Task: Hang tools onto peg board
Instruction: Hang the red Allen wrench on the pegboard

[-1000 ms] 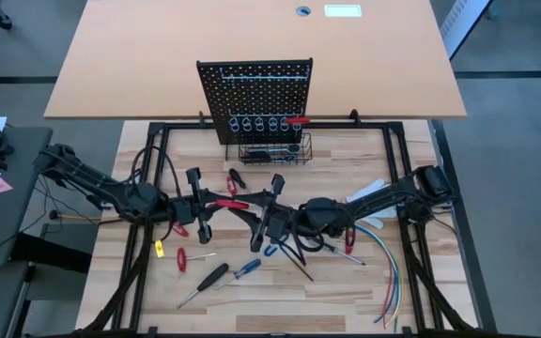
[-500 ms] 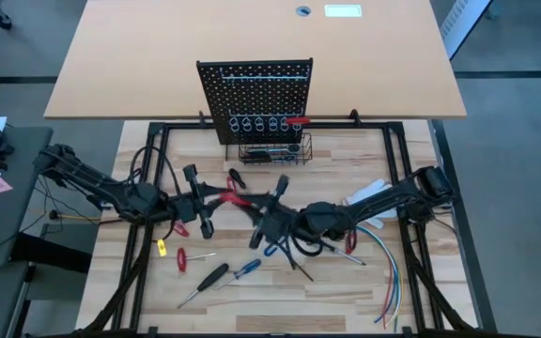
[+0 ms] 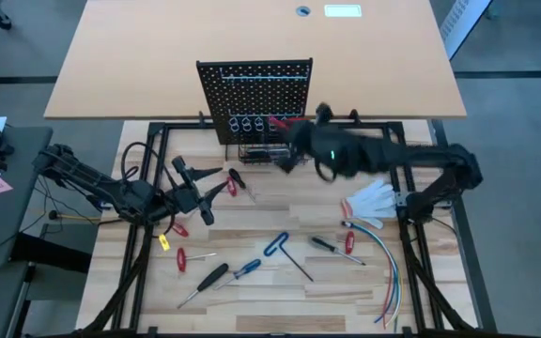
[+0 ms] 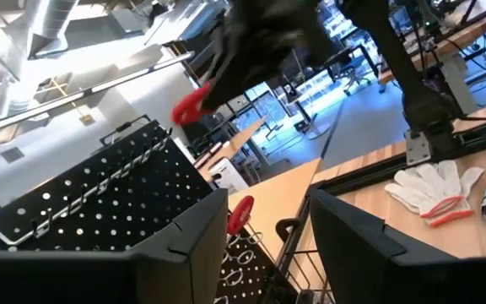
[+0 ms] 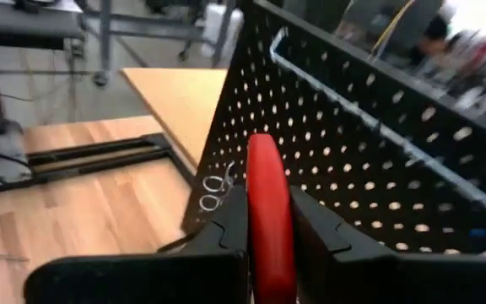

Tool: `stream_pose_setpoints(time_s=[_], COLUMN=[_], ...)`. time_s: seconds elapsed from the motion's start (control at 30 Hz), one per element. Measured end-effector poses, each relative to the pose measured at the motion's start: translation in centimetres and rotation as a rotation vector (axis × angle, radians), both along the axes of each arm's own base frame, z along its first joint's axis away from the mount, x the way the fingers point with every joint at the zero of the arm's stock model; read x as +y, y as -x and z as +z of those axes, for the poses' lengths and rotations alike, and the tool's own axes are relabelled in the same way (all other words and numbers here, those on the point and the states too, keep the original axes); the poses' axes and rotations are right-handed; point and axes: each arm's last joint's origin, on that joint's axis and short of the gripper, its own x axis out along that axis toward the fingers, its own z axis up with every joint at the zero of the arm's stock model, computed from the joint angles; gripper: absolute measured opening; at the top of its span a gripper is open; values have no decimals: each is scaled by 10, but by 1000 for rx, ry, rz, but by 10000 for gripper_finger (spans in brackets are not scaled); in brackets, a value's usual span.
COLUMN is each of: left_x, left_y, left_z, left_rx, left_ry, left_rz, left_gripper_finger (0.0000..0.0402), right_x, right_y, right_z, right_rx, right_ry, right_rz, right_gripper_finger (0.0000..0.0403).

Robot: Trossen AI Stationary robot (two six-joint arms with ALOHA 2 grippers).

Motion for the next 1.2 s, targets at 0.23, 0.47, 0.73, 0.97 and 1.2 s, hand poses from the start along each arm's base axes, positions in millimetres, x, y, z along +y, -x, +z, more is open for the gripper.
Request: stream_pose_setpoints(time_s=[0.23, 0.47, 0.73, 0.97, 1.2], left_x=[0, 0, -3, -9, -8], left_y=[0, 0, 0, 3, 9], left_z=[0, -2, -3, -3, 2], left_rx=[3, 17, 25, 52, 33], left_ry=[-1, -5, -8, -46, -45], left_rz=[0, -1, -17, -16, -14], left_gripper_finger=[166, 166, 166, 166, 166], right_x=[-58, -74, -72, -73, -76], right_y=[-7, -13, -20, -19, -17], right_z=[-15, -23, -34, -57, -69], right_rx=[28, 19, 15, -56, -52], right_ry=[-69, -65, -38, -21, -5], right_rz=[-23, -88, -154, -168, -219], right_gripper_finger=[48, 48, 48, 48, 48])
